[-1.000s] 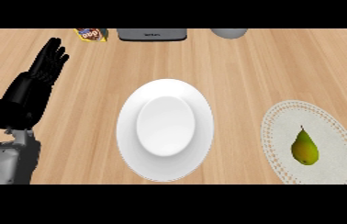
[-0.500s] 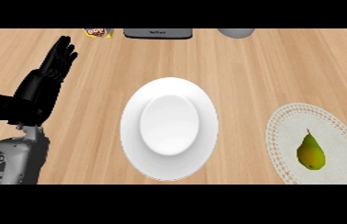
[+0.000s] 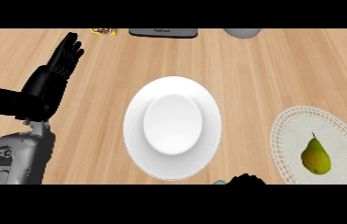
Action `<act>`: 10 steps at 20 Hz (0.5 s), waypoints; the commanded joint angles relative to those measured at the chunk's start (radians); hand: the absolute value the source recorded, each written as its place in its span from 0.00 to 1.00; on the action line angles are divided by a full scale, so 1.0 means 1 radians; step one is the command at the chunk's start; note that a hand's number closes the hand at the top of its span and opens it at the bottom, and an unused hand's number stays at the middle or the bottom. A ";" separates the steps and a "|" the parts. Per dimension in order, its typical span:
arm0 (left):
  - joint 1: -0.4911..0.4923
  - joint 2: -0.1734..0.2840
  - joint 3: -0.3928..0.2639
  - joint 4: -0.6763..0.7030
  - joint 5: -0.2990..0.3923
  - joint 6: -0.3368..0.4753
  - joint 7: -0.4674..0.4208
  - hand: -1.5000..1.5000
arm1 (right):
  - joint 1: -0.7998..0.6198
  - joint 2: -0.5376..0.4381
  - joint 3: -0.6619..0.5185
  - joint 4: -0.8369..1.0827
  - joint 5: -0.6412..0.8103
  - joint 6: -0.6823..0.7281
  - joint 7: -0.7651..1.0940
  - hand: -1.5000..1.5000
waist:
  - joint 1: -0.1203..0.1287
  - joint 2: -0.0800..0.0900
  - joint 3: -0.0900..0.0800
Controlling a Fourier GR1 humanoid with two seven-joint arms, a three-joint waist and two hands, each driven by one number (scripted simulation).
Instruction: Pick the cupcake from the placemat and place it in the plate
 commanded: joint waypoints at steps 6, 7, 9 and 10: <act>-0.018 -0.020 -0.026 -0.017 -0.001 -0.003 0.009 0.50 | -0.248 0.182 -0.191 0.364 -0.094 0.026 0.068 1.00 | 0.035 0.006 0.001; -0.056 0.002 -0.010 -0.010 0.011 -0.014 0.039 0.50 | -0.281 0.182 -0.208 0.373 -0.138 0.016 0.073 1.00 | 0.035 0.008 0.002; -0.040 -0.011 -0.012 0.009 0.004 -0.006 0.017 0.50 | -0.333 0.186 -0.243 0.458 -0.170 -0.114 0.119 1.00 | 0.024 0.007 0.003; -0.029 -0.004 -0.003 0.005 0.005 -0.008 0.002 0.50 | -0.382 0.187 -0.253 0.498 -0.197 -0.125 0.144 0.00 | 0.033 0.004 0.003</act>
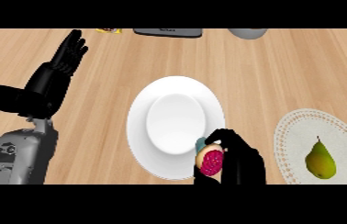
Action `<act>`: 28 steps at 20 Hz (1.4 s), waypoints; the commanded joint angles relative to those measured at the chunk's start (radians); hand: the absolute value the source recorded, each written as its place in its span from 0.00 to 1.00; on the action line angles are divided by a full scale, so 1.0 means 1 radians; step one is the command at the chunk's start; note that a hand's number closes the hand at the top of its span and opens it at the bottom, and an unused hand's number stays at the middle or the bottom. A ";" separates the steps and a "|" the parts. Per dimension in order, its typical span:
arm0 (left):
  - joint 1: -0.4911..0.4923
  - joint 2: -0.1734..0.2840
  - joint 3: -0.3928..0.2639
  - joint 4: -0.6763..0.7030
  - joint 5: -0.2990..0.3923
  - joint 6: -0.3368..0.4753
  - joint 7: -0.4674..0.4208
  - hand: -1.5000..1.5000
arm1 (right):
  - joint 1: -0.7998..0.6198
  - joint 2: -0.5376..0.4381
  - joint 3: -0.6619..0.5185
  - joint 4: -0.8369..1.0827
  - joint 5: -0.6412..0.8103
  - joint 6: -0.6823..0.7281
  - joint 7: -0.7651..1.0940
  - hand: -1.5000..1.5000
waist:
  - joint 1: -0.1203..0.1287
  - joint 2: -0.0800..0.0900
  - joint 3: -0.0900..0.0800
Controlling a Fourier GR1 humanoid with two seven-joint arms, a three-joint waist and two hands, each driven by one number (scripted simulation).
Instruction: Pick the cupcake from the placemat and place it in the plate
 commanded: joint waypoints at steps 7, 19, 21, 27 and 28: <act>0.010 0.000 -0.006 0.000 -0.003 -0.011 -0.010 0.50 | -0.400 0.069 -0.154 0.494 -0.293 -0.339 0.018 0.00 | 0.015 -0.003 0.003; 0.029 0.020 0.052 -0.024 0.034 -0.010 0.029 0.50 | -0.592 0.070 -0.164 0.695 -0.448 -0.828 -0.080 0.00 | -0.033 -0.023 0.002; 0.039 0.036 0.064 0.006 0.037 -0.032 -0.006 0.50 | -0.574 0.070 -0.143 0.642 -0.420 -0.866 -0.038 0.00 | -0.054 -0.027 0.001; 0.057 0.008 0.038 -0.039 -0.006 0.014 0.047 0.50 | -0.295 0.048 -0.150 0.406 -0.418 -0.879 -0.171 0.00 | -0.089 -0.033 0.002; 0.092 0.006 0.055 -0.005 -0.010 0.009 -0.036 0.50 | -0.276 0.040 -0.151 0.364 -0.436 -0.872 -0.189 0.00 | -0.088 -0.031 0.001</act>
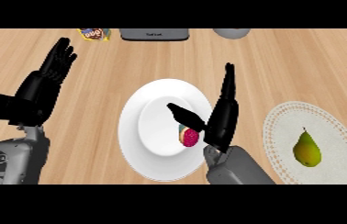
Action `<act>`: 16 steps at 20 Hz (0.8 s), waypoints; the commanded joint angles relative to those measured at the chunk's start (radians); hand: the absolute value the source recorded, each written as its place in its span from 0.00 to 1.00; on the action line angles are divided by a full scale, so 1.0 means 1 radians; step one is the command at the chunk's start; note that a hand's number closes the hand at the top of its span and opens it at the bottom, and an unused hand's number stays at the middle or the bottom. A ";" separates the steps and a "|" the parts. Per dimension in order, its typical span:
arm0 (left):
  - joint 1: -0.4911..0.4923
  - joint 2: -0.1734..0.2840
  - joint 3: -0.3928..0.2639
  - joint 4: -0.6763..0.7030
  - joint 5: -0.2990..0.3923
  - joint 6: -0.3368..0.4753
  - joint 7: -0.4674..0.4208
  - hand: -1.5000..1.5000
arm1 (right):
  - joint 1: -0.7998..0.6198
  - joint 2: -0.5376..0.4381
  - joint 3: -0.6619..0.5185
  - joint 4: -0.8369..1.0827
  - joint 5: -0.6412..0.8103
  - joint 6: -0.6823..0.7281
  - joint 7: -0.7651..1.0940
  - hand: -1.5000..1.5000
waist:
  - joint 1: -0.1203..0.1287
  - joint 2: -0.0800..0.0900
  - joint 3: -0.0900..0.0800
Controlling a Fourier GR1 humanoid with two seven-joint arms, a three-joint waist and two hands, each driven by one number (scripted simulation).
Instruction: Pick the cupcake from the placemat and place it in the plate
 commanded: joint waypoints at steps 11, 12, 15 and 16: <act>-0.037 -0.006 0.022 0.057 -0.009 -0.012 0.002 0.50 | 0.532 -0.353 0.101 -0.530 -0.224 -0.080 -0.276 0.00 | -0.017 0.000 0.000; -0.035 0.004 0.025 0.026 -0.025 0.002 -0.001 0.50 | 0.565 -0.432 0.083 -0.556 -0.301 -0.117 -0.320 0.00 | -0.017 -0.001 0.001; -0.002 -0.035 -0.001 -0.016 -0.024 0.013 0.025 0.50 | 0.657 -0.490 0.091 -0.598 -0.363 -0.140 -0.404 0.00 | -0.014 -0.001 0.001; 0.057 0.007 0.043 -0.058 0.004 -0.030 0.003 0.50 | 0.651 -0.444 0.060 -0.629 -0.316 -0.089 -0.361 0.00 | -0.009 -0.001 0.000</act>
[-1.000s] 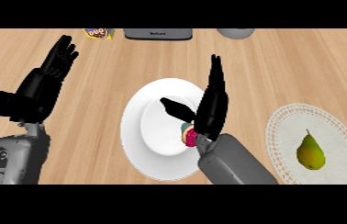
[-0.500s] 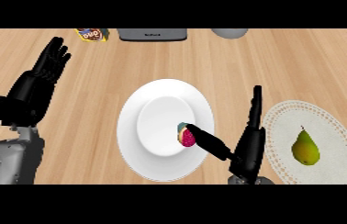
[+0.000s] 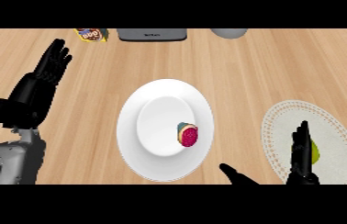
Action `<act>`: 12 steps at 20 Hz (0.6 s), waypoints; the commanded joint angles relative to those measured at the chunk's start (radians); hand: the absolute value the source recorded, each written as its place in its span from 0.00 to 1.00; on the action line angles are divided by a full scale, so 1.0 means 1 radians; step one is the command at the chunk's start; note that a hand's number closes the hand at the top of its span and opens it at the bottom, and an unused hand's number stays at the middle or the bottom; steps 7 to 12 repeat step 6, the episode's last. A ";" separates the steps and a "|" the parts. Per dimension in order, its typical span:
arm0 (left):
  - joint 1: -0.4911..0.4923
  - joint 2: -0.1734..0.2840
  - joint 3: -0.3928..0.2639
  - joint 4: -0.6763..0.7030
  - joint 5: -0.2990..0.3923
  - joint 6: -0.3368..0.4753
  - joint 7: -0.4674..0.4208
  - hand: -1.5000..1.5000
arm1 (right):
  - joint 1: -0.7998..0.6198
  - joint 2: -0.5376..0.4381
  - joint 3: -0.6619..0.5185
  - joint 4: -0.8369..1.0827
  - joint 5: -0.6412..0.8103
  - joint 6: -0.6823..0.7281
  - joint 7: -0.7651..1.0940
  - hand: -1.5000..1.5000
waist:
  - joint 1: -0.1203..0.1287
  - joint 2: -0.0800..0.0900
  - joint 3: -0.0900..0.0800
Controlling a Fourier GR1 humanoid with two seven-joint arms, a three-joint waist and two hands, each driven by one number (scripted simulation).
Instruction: Pick the cupcake from the placemat and place it in the plate
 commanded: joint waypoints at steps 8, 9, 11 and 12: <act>-0.036 0.003 0.014 -0.009 0.001 0.000 0.044 0.50 | 0.253 -0.167 0.003 -0.073 -0.201 -0.090 -0.311 0.00 | -0.005 -0.001 0.001; -0.036 0.003 0.014 -0.009 0.001 0.000 0.044 0.50 | 0.253 -0.167 0.003 -0.073 -0.201 -0.090 -0.311 0.00 | -0.005 -0.001 0.001; -0.036 0.003 0.014 -0.009 0.001 0.000 0.044 0.50 | 0.253 -0.167 0.003 -0.073 -0.201 -0.090 -0.311 0.00 | -0.005 -0.001 0.001; -0.036 0.003 0.014 -0.009 0.001 0.000 0.044 0.50 | 0.253 -0.167 0.003 -0.073 -0.201 -0.090 -0.311 0.00 | -0.005 -0.001 0.001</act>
